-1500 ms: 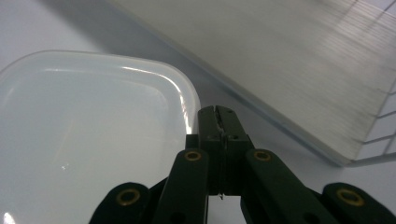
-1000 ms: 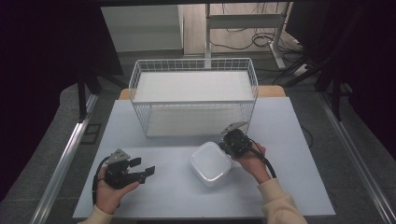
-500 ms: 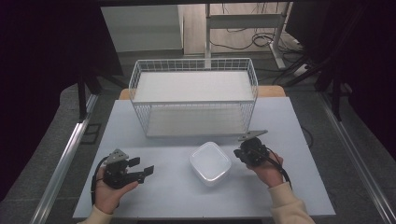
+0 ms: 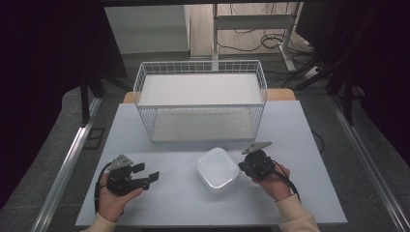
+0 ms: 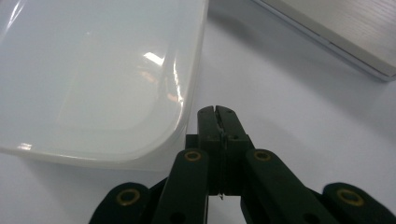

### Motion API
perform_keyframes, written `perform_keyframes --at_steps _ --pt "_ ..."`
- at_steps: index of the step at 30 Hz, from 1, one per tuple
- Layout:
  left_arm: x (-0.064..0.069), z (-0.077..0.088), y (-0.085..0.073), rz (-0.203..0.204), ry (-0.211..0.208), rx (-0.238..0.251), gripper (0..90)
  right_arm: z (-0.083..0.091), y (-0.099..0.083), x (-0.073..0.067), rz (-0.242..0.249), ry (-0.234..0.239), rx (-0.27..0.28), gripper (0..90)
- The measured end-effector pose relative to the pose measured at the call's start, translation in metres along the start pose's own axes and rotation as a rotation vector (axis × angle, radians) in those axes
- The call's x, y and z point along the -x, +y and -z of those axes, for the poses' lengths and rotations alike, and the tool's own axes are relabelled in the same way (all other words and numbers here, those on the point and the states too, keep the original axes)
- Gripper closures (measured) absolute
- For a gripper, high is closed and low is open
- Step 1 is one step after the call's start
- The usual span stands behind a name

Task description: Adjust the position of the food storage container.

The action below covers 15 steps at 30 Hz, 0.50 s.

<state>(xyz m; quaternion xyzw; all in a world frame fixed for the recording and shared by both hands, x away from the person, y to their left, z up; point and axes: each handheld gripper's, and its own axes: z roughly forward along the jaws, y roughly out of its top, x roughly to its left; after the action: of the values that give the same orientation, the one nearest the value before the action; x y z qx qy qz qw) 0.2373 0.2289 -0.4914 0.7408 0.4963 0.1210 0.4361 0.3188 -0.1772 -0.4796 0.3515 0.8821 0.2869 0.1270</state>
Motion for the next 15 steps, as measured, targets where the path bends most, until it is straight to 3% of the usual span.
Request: perform_keyframes --at_steps 15 --pt "0.001 -0.001 0.000 -0.001 -0.006 -0.003 28.4 0.003 -0.010 -0.034 0.062 0.062 -0.012 89.6"
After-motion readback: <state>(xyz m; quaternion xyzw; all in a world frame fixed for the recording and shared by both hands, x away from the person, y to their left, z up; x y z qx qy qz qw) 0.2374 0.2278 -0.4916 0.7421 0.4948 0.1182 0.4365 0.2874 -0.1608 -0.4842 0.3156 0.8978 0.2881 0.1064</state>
